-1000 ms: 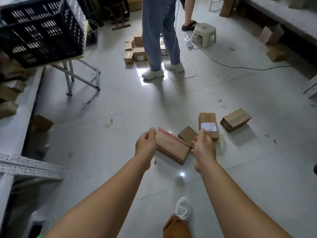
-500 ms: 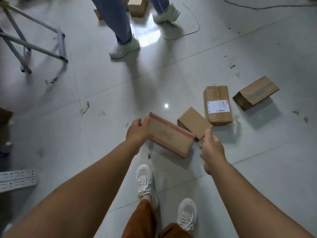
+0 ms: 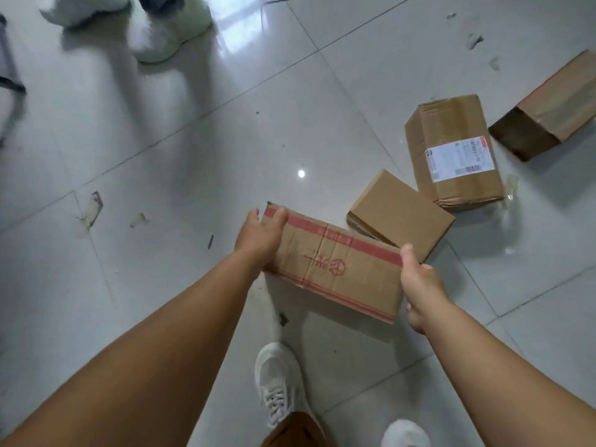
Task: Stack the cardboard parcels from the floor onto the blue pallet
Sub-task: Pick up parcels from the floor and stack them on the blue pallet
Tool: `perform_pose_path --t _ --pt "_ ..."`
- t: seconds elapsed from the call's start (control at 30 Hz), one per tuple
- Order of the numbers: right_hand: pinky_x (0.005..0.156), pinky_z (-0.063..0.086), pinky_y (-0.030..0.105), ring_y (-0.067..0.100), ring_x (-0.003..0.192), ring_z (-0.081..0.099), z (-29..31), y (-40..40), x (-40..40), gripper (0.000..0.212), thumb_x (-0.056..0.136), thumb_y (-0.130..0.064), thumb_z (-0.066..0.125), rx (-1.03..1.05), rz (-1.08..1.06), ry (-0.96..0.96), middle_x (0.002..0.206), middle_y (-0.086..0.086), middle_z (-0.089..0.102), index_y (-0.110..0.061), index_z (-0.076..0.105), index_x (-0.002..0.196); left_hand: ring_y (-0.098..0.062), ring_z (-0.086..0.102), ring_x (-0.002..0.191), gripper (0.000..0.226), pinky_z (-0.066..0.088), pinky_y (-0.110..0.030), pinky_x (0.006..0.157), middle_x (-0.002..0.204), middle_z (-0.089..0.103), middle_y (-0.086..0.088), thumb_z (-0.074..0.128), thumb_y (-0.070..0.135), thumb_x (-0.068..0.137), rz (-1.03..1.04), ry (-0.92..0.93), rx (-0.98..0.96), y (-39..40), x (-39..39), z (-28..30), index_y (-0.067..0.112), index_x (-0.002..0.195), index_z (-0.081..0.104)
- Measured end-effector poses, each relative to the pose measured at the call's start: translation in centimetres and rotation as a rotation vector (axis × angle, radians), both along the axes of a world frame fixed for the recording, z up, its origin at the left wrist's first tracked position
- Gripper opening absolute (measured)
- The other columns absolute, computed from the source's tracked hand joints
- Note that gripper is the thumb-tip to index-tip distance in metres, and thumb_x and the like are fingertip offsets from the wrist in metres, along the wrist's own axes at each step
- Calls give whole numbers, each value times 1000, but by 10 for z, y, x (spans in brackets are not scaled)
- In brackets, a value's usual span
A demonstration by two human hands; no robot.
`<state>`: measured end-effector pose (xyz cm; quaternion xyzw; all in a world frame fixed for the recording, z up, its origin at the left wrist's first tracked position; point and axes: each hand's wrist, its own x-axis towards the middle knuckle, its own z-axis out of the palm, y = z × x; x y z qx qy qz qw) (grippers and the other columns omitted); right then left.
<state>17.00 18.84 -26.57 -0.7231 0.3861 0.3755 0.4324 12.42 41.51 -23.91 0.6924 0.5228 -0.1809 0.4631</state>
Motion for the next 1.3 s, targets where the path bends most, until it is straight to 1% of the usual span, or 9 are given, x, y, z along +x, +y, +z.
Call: perform_pose_path --t 0.1,0.2,0.3,0.5,0.6,0.77,1.0,1.17,1.3 --pt "58 52 32 28 86 62 -28 5 6 73 79 -71 42 -2 -56 29 109 11 63 -13 53 122 -31 44 128 77 41 -47 103 148 38 -7 42 65 89 -36 44 -5 11 10 -23 23 151 21" --pt "83 53 53 35 96 63 -46 7 10 80 67 -78 44 2 -122 79 112 11 64 -17 54 117 -32 52 117 70 42 -50 102 132 52 -7 43 67 86 -59 63 -47 18 14 -40 21 138 39" --pt "83 53 52 35 90 63 -49 8 9 68 75 -75 42 7 -142 104 103 12 66 -16 55 108 -28 54 107 61 46 -50 98 120 55 -3 43 66 88 -35 58 -85 19 12 -48 23 132 43" --pt "73 54 45 35 87 62 -28 1 -3 71 79 -74 41 -28 -147 91 105 14 63 -14 49 116 -22 49 102 52 43 -39 88 114 50 1 45 59 91 89 15 -52 6 -3 -26 22 127 42" --pt "69 54 45 35 87 61 2 -8 -10 74 77 -76 42 -11 -162 62 106 14 61 -14 48 117 -19 46 101 58 38 -35 88 115 48 2 45 60 91 179 -9 6 -1 -12 1 17 129 48" --pt "81 54 54 35 91 62 73 -22 -16 64 81 -70 48 5 -219 -14 104 14 62 -12 53 108 -27 50 115 65 40 -39 98 132 49 -6 52 61 84 305 -9 121 -20 -25 64 12 127 50" --pt "90 50 54 33 103 54 195 -61 -12 52 89 -55 48 -7 -239 -161 117 10 53 -20 46 127 -30 45 124 63 38 -42 105 141 42 -9 56 46 82 349 -100 136 -69 -25 180 20 138 43" --pt "79 53 42 27 94 56 282 -98 -11 41 88 -44 51 8 -324 -248 111 6 55 -22 54 123 -24 57 91 41 45 -33 74 113 61 -7 57 42 77 358 -177 40 -106 -20 260 18 109 66" --pt "69 52 35 22 86 57 341 -126 -19 36 90 -40 51 34 -424 -325 110 4 57 -25 55 122 -20 55 85 32 45 -33 72 101 63 -2 60 37 82 314 -219 -7 -134 -13 316 21 110 65"
